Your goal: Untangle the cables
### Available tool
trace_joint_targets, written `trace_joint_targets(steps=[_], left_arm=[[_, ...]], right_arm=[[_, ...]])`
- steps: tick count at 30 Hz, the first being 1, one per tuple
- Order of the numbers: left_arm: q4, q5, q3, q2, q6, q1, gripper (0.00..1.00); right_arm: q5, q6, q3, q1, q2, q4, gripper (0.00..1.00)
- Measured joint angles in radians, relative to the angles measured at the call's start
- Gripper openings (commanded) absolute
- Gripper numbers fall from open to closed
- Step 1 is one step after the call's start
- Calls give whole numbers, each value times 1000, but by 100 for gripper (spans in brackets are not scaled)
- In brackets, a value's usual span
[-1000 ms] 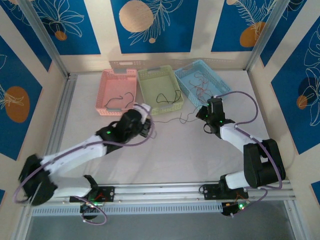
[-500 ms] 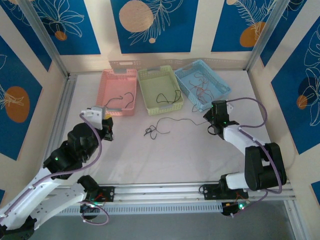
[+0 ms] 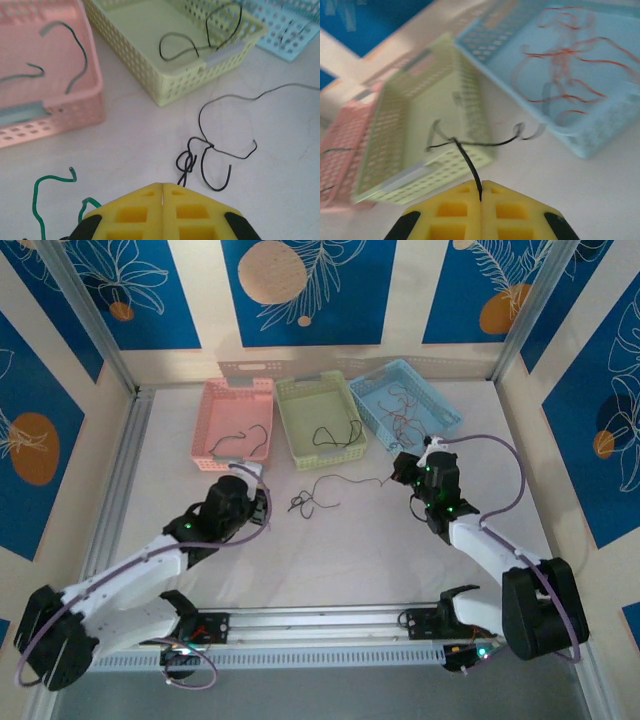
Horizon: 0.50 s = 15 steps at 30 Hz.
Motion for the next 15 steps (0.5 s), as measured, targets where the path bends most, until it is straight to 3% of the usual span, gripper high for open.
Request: trace_joint_targets(steps=[6,15], left_arm=[[104,85,-3,101,-35,43,0],[105,191,71,227,-102,137,0]], right_arm=[[-224,-64,-1,11,-57,96,0],[-257,-97,67,5,-416,-34,0]])
